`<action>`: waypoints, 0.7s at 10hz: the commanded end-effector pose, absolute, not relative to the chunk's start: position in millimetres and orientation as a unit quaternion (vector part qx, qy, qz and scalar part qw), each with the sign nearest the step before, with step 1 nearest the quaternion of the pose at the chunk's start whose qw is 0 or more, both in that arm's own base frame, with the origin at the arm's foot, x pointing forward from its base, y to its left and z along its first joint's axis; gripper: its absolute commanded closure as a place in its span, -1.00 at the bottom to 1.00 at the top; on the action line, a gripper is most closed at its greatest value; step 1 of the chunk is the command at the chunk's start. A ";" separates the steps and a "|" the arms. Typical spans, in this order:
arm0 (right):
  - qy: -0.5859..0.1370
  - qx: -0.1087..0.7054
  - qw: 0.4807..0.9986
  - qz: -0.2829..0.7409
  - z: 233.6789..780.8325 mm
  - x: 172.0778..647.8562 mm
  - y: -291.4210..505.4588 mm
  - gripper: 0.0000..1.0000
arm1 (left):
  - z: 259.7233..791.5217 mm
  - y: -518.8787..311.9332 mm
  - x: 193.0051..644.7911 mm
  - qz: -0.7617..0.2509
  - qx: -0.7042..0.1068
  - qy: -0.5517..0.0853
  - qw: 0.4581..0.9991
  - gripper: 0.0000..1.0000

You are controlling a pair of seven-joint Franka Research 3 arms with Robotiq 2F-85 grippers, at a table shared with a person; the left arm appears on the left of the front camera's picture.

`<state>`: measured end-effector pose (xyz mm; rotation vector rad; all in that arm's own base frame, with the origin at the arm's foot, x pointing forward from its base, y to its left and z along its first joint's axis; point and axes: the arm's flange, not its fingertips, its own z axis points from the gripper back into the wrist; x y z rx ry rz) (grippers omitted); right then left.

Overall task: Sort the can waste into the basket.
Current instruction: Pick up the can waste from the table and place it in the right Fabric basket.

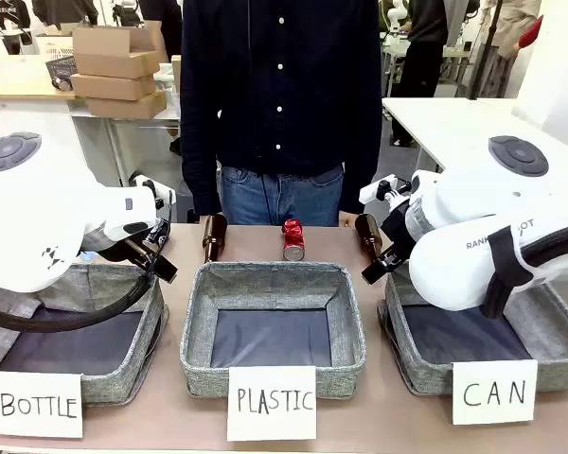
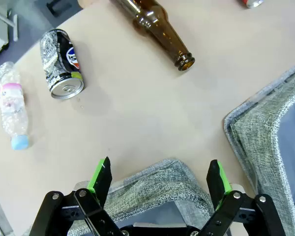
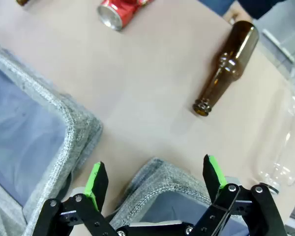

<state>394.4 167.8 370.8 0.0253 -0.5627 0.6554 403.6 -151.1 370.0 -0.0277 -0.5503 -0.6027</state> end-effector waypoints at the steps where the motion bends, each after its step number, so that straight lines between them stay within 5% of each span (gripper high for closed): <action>1: -0.273 0.012 0.908 0.318 370.9 394.4 167.8 -1.00 | 370.0 -151.2 403.6 -0.293 -0.013 -0.268 0.918 -1.00; 7: -0.273 0.012 0.908 0.318 370.9 394.4 167.8 -1.00 | 370.0 -151.2 403.6 -0.293 -0.013 -0.268 0.918 -1.00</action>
